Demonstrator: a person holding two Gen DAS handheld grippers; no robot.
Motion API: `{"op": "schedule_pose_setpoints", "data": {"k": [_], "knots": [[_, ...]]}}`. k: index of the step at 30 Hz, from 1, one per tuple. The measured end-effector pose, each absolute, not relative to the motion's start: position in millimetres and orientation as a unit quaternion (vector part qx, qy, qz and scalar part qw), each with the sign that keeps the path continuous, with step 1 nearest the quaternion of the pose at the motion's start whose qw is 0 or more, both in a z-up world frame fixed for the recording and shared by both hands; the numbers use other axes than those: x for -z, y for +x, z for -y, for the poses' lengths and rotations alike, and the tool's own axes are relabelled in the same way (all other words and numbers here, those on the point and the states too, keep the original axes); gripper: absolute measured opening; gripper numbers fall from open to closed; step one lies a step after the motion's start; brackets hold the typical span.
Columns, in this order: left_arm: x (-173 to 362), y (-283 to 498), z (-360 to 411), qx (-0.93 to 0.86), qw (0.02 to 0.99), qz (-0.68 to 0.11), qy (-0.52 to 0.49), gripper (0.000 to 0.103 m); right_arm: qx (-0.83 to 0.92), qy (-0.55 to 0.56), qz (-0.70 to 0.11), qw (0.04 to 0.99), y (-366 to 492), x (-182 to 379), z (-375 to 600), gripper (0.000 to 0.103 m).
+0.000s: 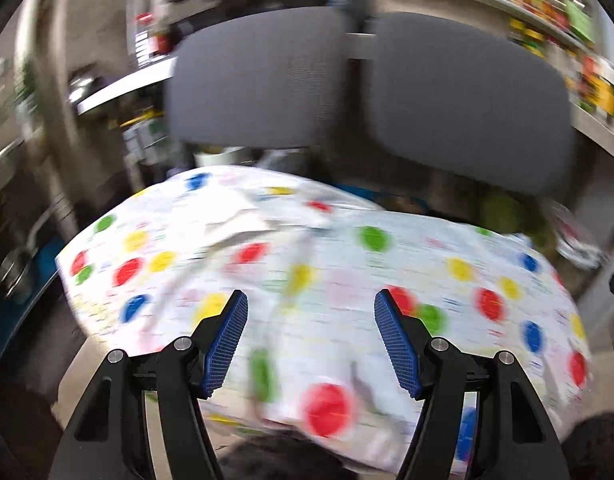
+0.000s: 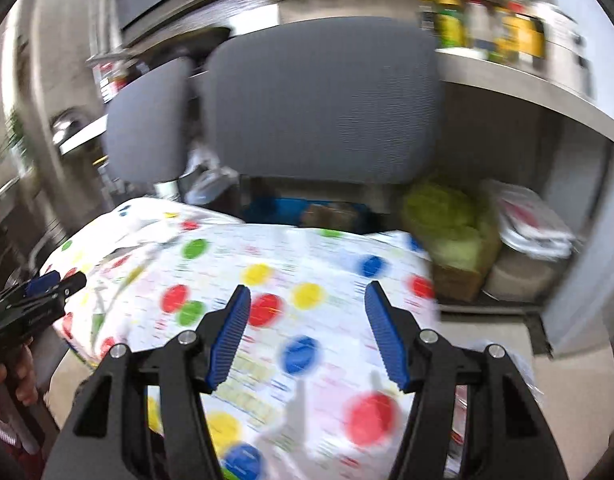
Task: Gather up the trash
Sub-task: 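Return both tools to the table, then grasp the white tissue with the left tool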
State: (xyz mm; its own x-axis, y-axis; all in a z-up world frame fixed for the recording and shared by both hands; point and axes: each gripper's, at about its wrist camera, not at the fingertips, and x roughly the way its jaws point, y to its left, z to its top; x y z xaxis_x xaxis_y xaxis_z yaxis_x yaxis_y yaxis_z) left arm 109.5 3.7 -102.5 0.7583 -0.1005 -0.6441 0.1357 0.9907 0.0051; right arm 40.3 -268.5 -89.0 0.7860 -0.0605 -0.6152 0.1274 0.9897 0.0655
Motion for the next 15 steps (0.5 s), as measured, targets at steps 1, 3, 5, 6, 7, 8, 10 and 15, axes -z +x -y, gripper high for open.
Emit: {"op": "schedule_pose_setpoints", "data": {"k": [1, 3, 5, 6, 7, 8, 10, 15], "knots": [[103.5, 116.7, -17.7, 0.047, 0.939, -0.341, 0.018, 0.067, 0.039, 0.045, -0.325, 0.944, 50.4, 88.7, 255.5, 0.059], [106.1, 131.5, -39.2, 0.026, 0.940, -0.340, 0.005, 0.067, 0.017, 0.030, -0.329, 0.944, 72.8, 92.0, 234.3, 0.059], [109.2, 152.4, -59.7, 0.002, 0.940, -0.341, -0.011, 0.078, 0.001, 0.013, -0.331, 0.944, 93.8, 95.6, 211.9, 0.059], [109.9, 161.7, -67.6, -0.007, 0.940, -0.340, -0.022, 0.087, -0.004, 0.006, -0.334, 0.943, 105.8, 97.6, 201.2, 0.059], [110.1, 167.8, -75.0, -0.009, 0.941, -0.336, -0.031, 0.087, -0.006, 0.004, -0.334, 0.942, 110.7, 97.9, 196.1, 0.059], [110.2, 181.7, -80.0, -0.010, 0.941, -0.335, -0.042, 0.087, -0.009, 0.004, -0.334, 0.943, 117.0, 98.7, 190.9, 0.059], [112.7, 206.7, -81.6, -0.013, 0.939, -0.341, -0.044, 0.088, -0.012, 0.002, -0.335, 0.942, 128.2, 101.3, 182.5, 0.059], [126.6, 261.1, -73.0, -0.014, 0.935, -0.352, -0.040, 0.088, 0.001, -0.008, -0.337, 0.942, 145.1, 109.2, 177.3, 0.059]]}}
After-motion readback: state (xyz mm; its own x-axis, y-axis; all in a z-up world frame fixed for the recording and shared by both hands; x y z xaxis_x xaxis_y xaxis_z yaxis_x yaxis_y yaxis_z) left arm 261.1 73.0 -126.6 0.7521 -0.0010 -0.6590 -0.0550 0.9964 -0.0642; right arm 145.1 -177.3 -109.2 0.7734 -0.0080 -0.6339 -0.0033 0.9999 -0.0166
